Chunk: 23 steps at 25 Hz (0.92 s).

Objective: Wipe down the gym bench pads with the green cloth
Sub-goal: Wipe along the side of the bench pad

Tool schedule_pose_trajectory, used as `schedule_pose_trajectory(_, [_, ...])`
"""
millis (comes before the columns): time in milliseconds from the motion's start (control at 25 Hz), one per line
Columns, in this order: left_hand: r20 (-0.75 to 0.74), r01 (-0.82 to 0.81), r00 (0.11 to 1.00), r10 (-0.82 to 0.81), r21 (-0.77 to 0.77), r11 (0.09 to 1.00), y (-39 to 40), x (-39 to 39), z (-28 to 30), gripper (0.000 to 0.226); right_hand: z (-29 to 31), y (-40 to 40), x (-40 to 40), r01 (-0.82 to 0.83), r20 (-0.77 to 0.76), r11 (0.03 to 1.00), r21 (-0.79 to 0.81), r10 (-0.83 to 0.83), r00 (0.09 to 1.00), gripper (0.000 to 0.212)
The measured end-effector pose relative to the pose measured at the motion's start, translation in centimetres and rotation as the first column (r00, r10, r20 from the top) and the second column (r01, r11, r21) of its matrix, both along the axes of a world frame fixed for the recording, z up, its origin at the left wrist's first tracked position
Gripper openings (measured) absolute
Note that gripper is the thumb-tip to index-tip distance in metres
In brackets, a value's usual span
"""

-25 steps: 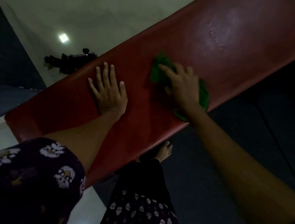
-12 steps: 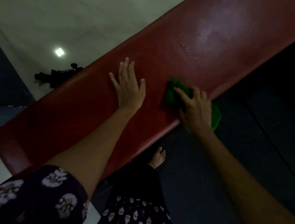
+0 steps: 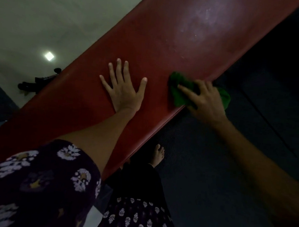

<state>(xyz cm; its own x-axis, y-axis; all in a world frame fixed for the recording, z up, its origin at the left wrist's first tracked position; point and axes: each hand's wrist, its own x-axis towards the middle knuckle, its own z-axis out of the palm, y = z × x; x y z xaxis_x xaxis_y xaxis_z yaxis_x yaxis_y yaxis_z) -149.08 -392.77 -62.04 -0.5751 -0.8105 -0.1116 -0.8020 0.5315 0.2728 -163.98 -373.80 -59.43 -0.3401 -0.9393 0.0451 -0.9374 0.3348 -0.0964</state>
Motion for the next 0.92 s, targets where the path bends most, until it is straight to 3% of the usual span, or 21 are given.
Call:
schedule_pose_trajectory(80, [0.003, -0.003, 1.0, 0.003, -0.011, 1.0, 0.0, 0.1, 0.0, 0.078, 0.2, -0.6, 0.2, 0.314, 0.121, 0.949, -0.036, -0.308, 0.944, 0.055])
schedule_pose_trajectory(160, [0.004, -0.005, 1.0, 0.005, -0.013, 1.0, 0.1, 0.0, 0.1, 0.077, 0.2, -1.9, 4.6, 0.546, 0.249, 0.838, 0.011, -0.531, 0.81, 0.062])
schedule_pose_trajectory(200, [0.009, -0.006, 1.0, 0.006, -0.019, 1.0, 0.1, 0.0, 0.1, 0.077, 0.5, -2.4, 6.9, 0.538, 0.279, 0.843, 0.0, -0.517, 0.809, 0.064])
schedule_pose_trajectory(280, [0.015, -0.001, 1.0, 0.002, -0.025, 1.0, 0.2, 0.0, 0.2, 0.076, 0.5, -1.8, 8.9, 0.274, 0.252, 0.961, -0.019, -0.261, 0.932, 0.063])
schedule_pose_trajectory(360, [0.018, 0.003, 1.0, -0.002, -0.026, 1.0, 0.1, 0.0, 0.2, 0.076, 0.1, -0.1, 4.7, -0.025, 0.114, 1.0, 0.008, 0.024, 0.993, 0.055])
schedule_pose_trajectory(400, [0.018, 0.001, 1.0, -0.001, -0.022, 1.0, 0.1, 0.0, 0.2, 0.077, -0.1, 0.6, 1.7, -0.034, 0.068, 0.999, 0.026, 0.033, 0.997, 0.051])
schedule_pose_trajectory(480, [0.017, -0.004, 1.0, 0.004, -0.018, 1.0, 0.2, -0.1, 0.1, 0.078, -0.1, 1.3, -4.2, 0.243, 0.042, 0.97, 0.01, -0.243, 0.969, 0.051])
schedule_pose_trajectory(560, [0.028, -0.007, 1.0, 0.008, -0.034, 0.999, 0.4, -0.2, 0.2, 0.078, 0.3, 1.0, -6.5, 0.596, 0.179, 0.8, 0.066, -0.597, 0.782, 0.058])
schedule_pose_trajectory(640, [0.043, -0.006, 0.999, 0.007, -0.029, 1.0, 0.3, -0.2, 0.2, 0.079, 0.9, -0.5, -4.1, 0.678, 0.239, 0.725, 0.117, -0.684, 0.689, 0.061])
schedule_pose_trajectory(680, [0.051, -0.007, 0.999, 0.009, -0.03, 1.0, 0.3, -0.2, 0.2, 0.079, 1.2, -1.1, -1.9, 0.639, 0.272, 0.761, 0.114, -0.642, 0.717, 0.062])
schedule_pose_trajectory(800, [0.05, -0.015, 0.999, 0.017, -0.038, 0.999, 0.3, -0.2, 0.1, 0.078, 1.0, -0.6, 3.7, 0.299, 0.292, 0.953, 0.04, -0.297, 0.909, 0.061])
schedule_pose_trajectory(880, [0.058, -0.01, 0.998, 0.012, -0.034, 0.999, 0.3, -0.3, 0.1, 0.078, 0.9, 0.3, 1.0, 0.153, 0.239, 0.987, 0.042, -0.159, 0.958, 0.058])
schedule_pose_trajectory(920, [0.064, -0.009, 0.998, 0.011, -0.029, 1.0, 0.4, -0.3, 0.1, 0.078, 1.1, 0.4, -1.7, 0.196, 0.229, 0.977, 0.082, -0.21, 0.951, 0.057])
